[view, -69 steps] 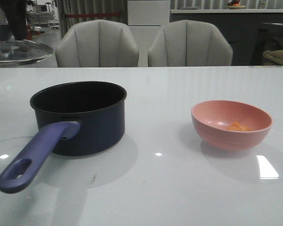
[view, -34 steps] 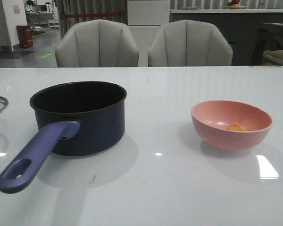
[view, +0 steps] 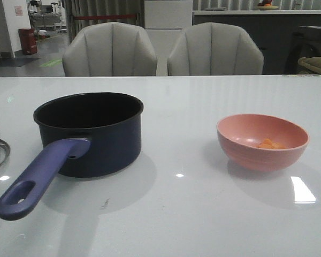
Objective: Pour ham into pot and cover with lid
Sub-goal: 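Set the glass lid down on the table beside the saucepan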
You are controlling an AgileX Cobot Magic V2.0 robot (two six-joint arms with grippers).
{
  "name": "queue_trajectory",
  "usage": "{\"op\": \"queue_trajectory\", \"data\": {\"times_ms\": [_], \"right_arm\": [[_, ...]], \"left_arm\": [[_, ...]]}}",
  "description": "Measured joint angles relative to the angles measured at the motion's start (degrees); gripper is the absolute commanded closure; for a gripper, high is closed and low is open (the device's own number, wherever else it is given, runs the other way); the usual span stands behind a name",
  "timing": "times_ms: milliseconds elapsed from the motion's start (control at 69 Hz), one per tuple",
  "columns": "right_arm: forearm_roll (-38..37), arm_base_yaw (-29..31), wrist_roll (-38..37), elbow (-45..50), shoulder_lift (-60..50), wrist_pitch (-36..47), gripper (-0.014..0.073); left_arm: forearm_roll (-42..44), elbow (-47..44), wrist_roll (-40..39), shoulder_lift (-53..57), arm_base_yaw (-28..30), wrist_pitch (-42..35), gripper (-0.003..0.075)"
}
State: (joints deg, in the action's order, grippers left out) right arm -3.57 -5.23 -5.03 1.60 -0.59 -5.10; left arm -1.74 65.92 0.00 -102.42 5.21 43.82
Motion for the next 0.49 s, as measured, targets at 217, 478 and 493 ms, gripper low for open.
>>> {"op": "queue_trajectory", "data": {"times_ms": [217,478,493], "right_arm": [[0.0,0.0,0.0,0.0,0.0,0.0,0.0437],[0.0,0.0,0.0,0.0,0.0,0.0,0.0437],[0.0,0.0,0.0,0.0,0.0,0.0,0.0437]], "left_arm": [[0.0,-0.1,0.0,0.1,0.0,-0.2,0.0368],[0.0,-0.1,0.0,0.1,0.0,0.0,0.0218],[0.0,-0.2,0.0,0.1,0.0,0.0,0.0216]]}}
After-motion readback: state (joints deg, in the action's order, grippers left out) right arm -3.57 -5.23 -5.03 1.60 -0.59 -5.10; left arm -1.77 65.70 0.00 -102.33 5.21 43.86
